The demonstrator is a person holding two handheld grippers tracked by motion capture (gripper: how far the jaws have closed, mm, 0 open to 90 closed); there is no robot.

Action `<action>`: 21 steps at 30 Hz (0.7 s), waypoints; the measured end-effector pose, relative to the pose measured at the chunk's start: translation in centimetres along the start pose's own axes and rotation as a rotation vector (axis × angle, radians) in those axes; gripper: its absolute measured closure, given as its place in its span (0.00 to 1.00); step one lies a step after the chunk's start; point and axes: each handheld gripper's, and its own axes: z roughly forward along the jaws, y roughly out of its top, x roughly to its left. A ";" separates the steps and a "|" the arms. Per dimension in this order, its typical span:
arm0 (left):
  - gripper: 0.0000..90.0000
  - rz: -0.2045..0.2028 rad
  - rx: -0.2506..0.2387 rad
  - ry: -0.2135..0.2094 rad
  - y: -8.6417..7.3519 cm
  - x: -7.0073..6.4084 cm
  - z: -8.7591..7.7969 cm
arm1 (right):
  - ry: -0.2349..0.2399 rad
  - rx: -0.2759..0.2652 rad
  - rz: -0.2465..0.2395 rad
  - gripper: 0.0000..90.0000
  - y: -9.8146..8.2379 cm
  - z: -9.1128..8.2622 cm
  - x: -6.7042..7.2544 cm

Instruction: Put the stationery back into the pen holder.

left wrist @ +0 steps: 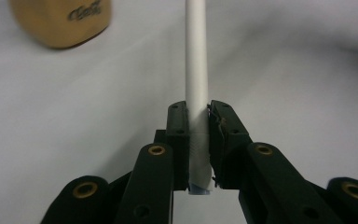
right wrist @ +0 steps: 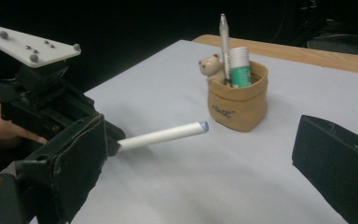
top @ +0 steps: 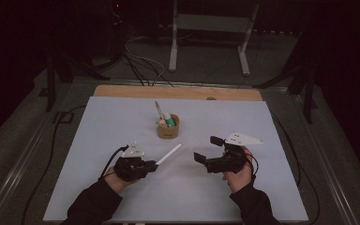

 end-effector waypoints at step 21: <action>0.89 -0.036 -0.099 -0.018 0.3 -0.4 0.4 | -0.014 0.011 0.030 0.02 2.8 -0.4 0.2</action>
